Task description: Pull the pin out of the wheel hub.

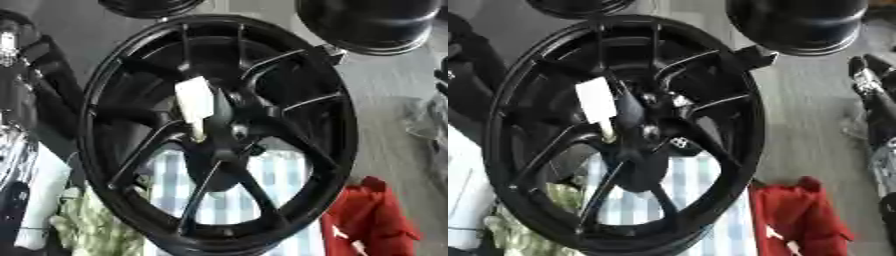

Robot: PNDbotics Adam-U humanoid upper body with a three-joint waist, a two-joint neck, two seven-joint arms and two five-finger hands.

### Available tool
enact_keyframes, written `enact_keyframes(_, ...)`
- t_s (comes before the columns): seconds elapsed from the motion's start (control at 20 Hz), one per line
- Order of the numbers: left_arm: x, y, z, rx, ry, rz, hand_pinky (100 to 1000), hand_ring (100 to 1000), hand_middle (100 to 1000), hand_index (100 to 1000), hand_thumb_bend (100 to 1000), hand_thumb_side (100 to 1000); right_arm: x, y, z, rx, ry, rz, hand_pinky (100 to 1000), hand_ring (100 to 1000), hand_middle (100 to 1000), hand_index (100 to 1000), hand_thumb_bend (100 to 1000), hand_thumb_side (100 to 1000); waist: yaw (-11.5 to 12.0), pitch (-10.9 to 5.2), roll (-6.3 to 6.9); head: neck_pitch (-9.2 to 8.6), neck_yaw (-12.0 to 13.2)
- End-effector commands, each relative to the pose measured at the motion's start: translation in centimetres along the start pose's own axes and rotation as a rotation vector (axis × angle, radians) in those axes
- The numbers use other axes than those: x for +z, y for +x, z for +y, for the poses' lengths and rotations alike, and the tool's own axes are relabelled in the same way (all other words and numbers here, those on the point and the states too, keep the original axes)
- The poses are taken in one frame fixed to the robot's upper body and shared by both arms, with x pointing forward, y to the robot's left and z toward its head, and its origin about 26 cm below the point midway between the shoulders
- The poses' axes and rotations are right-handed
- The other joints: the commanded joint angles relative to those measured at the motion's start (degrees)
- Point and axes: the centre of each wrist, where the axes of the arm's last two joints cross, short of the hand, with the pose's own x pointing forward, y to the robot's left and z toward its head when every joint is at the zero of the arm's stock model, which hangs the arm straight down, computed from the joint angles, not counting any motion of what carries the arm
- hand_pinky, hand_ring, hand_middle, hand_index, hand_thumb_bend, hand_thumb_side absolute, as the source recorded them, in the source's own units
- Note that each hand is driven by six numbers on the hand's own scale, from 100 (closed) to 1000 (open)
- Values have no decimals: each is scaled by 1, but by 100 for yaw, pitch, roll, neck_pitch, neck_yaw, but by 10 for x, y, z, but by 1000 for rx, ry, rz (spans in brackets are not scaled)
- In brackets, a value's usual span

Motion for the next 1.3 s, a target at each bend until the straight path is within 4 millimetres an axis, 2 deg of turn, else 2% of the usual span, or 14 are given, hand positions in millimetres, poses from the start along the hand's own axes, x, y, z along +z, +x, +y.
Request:
enact_keyframes(0.05, -3, 9, 2, -18, -22, -30, 708, 812, 774, 812, 154, 766, -4, 9, -4, 12, 7, -25, 957, 860, 896, 828, 348, 382, 1, -154, 14, 3, -32)
enact_keyframes(0.6, -4, 12, 2, -24, -43, -28, 707, 811, 770, 807, 156, 766, -3, 10, -4, 9, 6, -29, 956, 858, 894, 828, 346, 380, -21, -150, 22, 0, -55)
enact_keyframes(0.65, -5, 16, 1, -32, -51, -42, 704, 802, 758, 800, 133, 740, -3, 10, -4, 10, 3, -28, 955, 853, 888, 826, 343, 380, -32, -163, 32, 14, -97)
enact_keyframes(0.9, -29, 67, -6, -170, -151, -150, 709, 805, 764, 813, 102, 696, -2, 10, -9, 21, -8, -26, 954, 851, 886, 826, 343, 379, -36, -216, 101, 40, -255)
enact_keyframes(1.1, -42, 109, -19, -337, -276, -221, 725, 809, 772, 829, 123, 652, -1, 9, -13, 42, -6, -15, 954, 849, 885, 825, 343, 381, -5, -261, 186, 77, -348)
enact_keyframes(1.3, -50, 142, -30, -500, -387, -246, 744, 812, 774, 830, 152, 655, 1, 9, -18, 62, -13, -7, 954, 849, 885, 826, 344, 382, 37, -283, 267, 106, -418)
